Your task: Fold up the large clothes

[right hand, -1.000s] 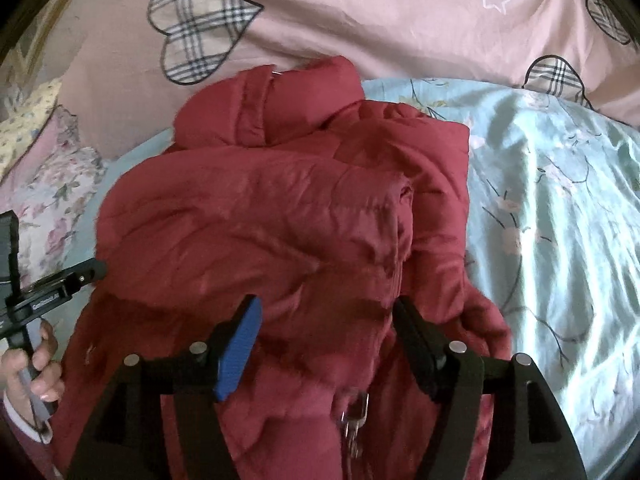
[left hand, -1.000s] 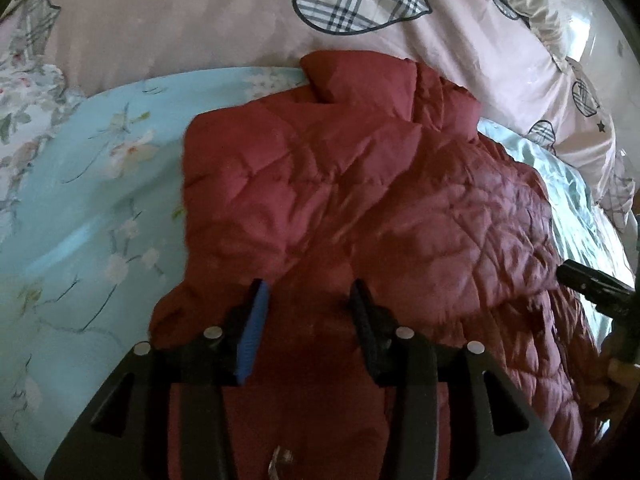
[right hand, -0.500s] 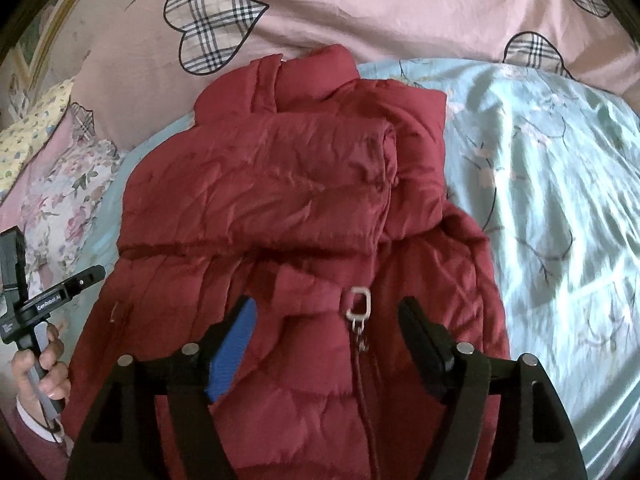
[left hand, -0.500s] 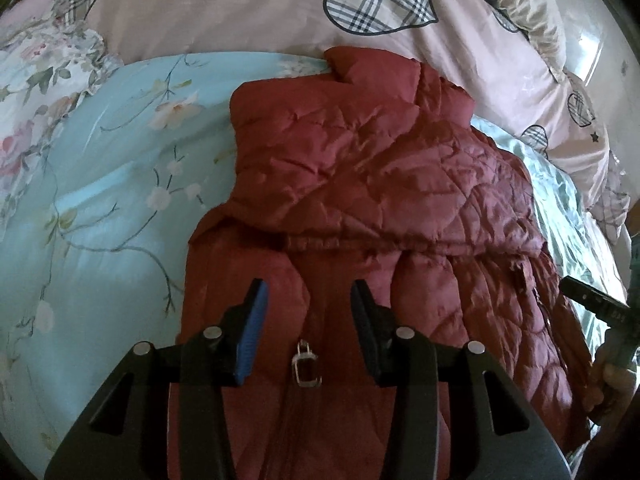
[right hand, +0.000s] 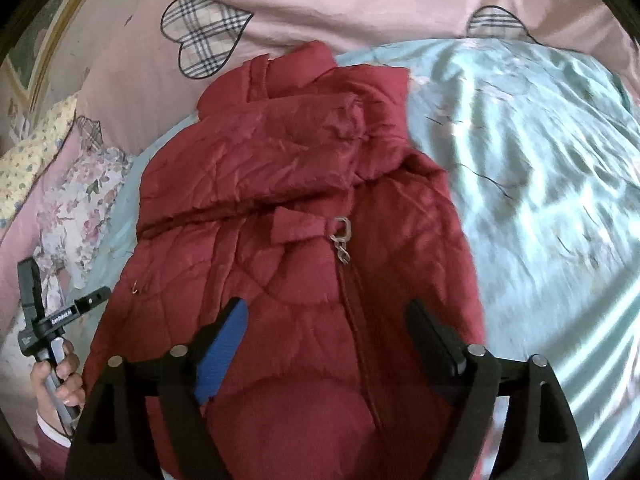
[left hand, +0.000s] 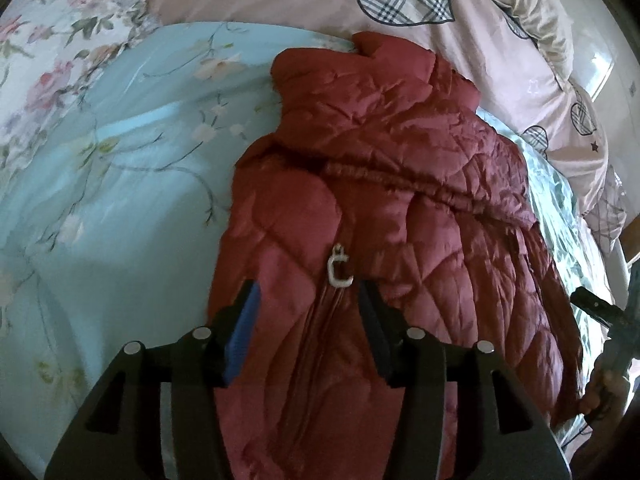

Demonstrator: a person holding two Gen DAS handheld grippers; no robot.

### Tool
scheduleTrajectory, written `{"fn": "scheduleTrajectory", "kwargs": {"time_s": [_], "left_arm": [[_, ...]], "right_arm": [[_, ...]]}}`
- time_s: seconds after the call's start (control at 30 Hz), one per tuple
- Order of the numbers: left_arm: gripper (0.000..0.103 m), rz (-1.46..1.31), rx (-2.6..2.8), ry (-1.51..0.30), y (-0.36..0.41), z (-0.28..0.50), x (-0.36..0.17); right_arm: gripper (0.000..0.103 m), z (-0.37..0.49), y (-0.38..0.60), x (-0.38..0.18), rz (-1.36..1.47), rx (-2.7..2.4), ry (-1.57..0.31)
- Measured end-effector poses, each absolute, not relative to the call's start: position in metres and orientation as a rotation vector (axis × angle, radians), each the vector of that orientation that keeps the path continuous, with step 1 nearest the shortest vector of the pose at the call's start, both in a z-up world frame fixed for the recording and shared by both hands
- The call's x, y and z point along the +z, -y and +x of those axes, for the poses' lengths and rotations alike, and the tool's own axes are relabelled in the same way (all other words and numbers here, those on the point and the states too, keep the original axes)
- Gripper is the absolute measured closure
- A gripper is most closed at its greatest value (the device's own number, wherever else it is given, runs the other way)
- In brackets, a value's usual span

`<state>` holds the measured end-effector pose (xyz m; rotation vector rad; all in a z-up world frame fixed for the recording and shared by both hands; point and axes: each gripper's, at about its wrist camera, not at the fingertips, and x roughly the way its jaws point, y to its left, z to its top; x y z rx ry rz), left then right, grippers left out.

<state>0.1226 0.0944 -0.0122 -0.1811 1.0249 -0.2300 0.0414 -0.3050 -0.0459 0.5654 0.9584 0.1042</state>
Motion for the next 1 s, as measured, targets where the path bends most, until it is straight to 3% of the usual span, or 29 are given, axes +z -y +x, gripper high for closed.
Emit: {"fn": "scheduleTrajectory", "kwargs": {"time_s": [0.43, 0.73, 0.87, 1.0], "left_arm": [[0.036, -0.192, -0.214, -1.039, -0.124, 0.073, -0.009], [0.035, -0.217, -0.209, -1.073, -0.138, 0.055, -0.019], [0.026, -0.242, -0.224, -1.099, -0.144, 0.051, -0.025], [0.026, -0.258, -0.250, -1.120, -0.147, 0.045, -0.031]], "right_arm": [[0.017, -0.026, 0.331, -0.057, 0.600, 0.003, -0.985], [0.017, -0.042, 0.321, -0.075, 0.620, 0.031, -1.043], [0.017, -0.044, 0.309, -0.079, 0.604, 0.070, -1.061], [0.017, -0.050, 0.304, -0.084, 0.599, 0.075, -1.077]]}}
